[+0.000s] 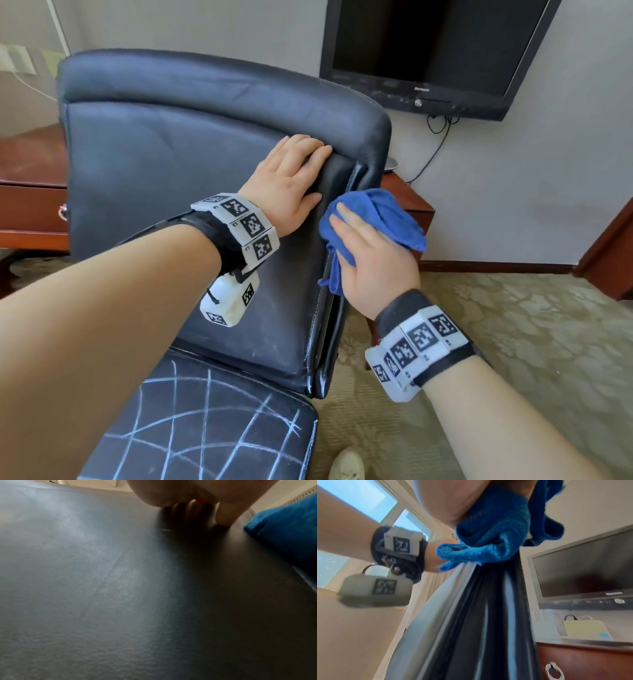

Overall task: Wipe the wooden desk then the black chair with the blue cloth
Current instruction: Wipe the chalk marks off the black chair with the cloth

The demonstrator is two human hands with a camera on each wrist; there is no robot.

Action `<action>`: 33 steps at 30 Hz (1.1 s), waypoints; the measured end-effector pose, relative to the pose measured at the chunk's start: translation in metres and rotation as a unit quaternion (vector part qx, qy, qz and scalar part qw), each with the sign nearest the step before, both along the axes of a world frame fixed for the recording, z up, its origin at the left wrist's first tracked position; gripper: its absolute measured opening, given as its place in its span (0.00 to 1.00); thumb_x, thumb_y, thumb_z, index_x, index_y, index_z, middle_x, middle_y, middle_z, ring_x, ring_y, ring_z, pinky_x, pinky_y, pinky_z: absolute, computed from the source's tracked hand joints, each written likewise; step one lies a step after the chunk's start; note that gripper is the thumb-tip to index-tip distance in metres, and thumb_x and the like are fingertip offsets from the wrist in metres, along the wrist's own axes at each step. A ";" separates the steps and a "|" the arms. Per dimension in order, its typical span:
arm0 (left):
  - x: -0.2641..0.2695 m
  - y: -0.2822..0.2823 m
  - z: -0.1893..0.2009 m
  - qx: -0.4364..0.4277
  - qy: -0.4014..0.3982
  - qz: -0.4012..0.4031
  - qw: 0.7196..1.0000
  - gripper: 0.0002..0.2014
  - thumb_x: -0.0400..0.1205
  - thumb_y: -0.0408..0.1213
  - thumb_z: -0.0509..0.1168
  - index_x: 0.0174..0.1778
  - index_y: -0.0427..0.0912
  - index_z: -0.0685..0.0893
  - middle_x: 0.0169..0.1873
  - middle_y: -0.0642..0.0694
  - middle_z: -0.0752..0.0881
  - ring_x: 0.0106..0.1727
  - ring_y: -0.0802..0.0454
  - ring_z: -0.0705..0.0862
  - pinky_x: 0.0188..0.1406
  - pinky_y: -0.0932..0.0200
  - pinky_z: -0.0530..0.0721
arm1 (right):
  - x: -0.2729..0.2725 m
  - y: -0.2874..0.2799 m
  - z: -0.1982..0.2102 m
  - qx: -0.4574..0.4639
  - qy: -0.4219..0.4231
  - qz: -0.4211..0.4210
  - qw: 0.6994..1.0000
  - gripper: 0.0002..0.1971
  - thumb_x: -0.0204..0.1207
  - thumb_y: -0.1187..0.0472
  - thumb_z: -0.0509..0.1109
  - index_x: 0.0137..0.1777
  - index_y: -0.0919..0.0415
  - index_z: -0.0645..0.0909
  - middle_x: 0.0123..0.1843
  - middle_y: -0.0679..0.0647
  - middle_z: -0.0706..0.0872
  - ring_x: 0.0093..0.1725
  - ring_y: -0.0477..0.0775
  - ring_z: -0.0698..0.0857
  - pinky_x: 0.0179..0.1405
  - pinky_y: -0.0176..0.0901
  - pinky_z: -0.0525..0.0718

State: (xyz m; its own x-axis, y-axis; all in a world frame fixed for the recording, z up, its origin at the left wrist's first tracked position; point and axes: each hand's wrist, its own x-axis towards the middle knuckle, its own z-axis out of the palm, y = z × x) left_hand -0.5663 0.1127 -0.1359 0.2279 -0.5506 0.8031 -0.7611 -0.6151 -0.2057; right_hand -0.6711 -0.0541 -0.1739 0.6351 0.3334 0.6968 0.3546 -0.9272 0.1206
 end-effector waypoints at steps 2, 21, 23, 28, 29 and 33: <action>-0.003 -0.001 -0.001 -0.002 0.008 0.004 1.000 0.28 0.76 0.40 0.59 0.71 0.31 0.68 0.65 0.40 0.68 0.67 0.38 0.67 0.70 0.38 0.71 | -0.003 0.000 0.011 0.044 -0.026 0.020 0.998 0.25 0.70 0.59 0.55 0.65 0.62 0.82 0.67 0.56 0.83 0.62 0.55 0.84 0.57 0.48 0.83; -0.015 -0.001 -0.017 0.000 0.056 0.075 0.996 0.27 0.83 0.41 0.54 0.77 0.29 0.66 0.75 0.31 0.69 0.77 0.31 0.64 0.76 0.38 0.55 | 0.007 0.009 -0.019 0.147 -0.009 0.024 0.989 0.26 0.78 0.62 0.57 0.77 0.65 0.68 0.79 0.59 0.67 0.75 0.62 0.71 0.71 0.51 0.70; -0.017 0.001 -0.026 0.000 0.063 0.088 0.994 0.28 0.85 0.44 0.52 0.78 0.32 0.63 0.77 0.32 0.65 0.78 0.32 0.60 0.77 0.40 0.51 | 0.014 0.013 -0.008 0.156 -0.002 0.004 0.988 0.26 0.79 0.63 0.59 0.78 0.65 0.66 0.80 0.60 0.65 0.77 0.61 0.67 0.75 0.51 0.66; -0.019 0.001 -0.036 -0.004 0.114 0.119 0.986 0.30 0.85 0.47 0.45 0.81 0.36 0.56 0.81 0.35 0.57 0.81 0.33 0.52 0.78 0.41 0.42 | 0.007 0.018 -0.057 0.115 -0.010 -0.008 0.993 0.30 0.71 0.66 0.65 0.75 0.65 0.70 0.78 0.60 0.70 0.76 0.62 0.67 0.77 0.54 0.60; -0.019 0.000 -0.038 -0.008 0.118 0.122 0.985 0.30 0.85 0.47 0.45 0.81 0.36 0.56 0.81 0.35 0.57 0.81 0.32 0.51 0.77 0.40 0.41 | 0.001 0.019 -0.071 0.108 -0.004 -0.009 0.994 0.30 0.69 0.66 0.66 0.74 0.64 0.72 0.77 0.59 0.71 0.75 0.61 0.69 0.76 0.50 0.58; -0.021 -0.002 -0.042 -0.010 0.130 0.134 0.982 0.31 0.84 0.49 0.42 0.81 0.36 0.54 0.81 0.34 0.55 0.81 0.31 0.49 0.77 0.40 0.39 | -0.020 0.017 -0.112 0.114 0.052 0.048 0.991 0.29 0.67 0.67 0.65 0.73 0.64 0.74 0.76 0.55 0.71 0.74 0.55 0.69 0.71 0.40 0.64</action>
